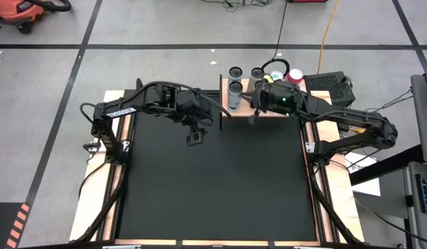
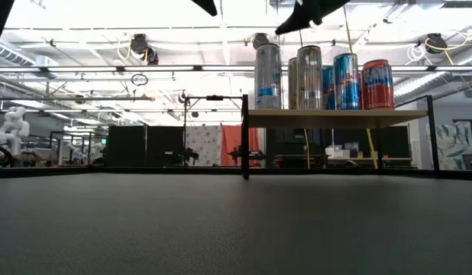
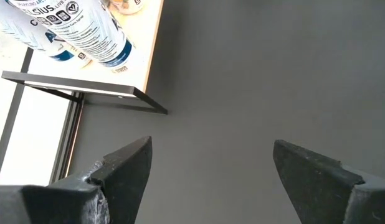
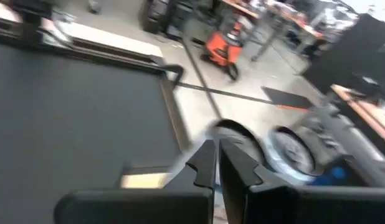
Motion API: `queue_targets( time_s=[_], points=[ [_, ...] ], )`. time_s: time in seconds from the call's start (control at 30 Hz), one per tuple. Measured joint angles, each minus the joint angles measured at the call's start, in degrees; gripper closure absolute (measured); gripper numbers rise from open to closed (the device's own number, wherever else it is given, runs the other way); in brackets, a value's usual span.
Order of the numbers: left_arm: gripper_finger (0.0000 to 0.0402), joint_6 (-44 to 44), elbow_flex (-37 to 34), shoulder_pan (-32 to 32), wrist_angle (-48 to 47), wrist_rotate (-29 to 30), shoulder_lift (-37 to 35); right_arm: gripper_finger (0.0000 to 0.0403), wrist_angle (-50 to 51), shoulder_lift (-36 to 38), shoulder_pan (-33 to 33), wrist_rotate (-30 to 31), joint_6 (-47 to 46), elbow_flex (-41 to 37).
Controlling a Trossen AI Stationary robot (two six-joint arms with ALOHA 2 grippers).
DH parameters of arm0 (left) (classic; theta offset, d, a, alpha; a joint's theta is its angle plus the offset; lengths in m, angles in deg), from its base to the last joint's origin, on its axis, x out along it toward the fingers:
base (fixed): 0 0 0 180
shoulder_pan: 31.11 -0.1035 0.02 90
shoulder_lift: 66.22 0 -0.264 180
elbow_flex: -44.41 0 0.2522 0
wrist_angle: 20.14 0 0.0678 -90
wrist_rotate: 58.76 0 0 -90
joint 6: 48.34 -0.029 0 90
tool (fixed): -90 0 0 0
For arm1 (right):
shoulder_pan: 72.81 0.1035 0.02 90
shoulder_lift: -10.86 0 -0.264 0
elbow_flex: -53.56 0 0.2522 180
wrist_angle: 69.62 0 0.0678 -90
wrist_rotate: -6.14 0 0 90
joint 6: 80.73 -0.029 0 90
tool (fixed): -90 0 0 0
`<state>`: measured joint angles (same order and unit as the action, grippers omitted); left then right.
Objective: Place canned beverage on shelf
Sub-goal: Put the white blue soda can on the shelf aligned with the white blue soda can
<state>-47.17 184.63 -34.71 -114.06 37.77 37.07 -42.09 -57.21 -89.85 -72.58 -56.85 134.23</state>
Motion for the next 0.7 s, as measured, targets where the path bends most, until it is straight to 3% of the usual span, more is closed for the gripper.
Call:
queue_targets(
  time_s=[0.1,0.7],
  points=[
    [0.0068,0.0,0.0,0.0,0.0,0.0,0.0,0.0403,-0.8,-0.3,-1.3,2.2,1.2,0.0],
    [0.0068,0.0,0.0,0.0,0.0,0.0,0.0,0.0403,-2.1,-2.1,-5.5,0.6,0.9,0.0]
  ],
)
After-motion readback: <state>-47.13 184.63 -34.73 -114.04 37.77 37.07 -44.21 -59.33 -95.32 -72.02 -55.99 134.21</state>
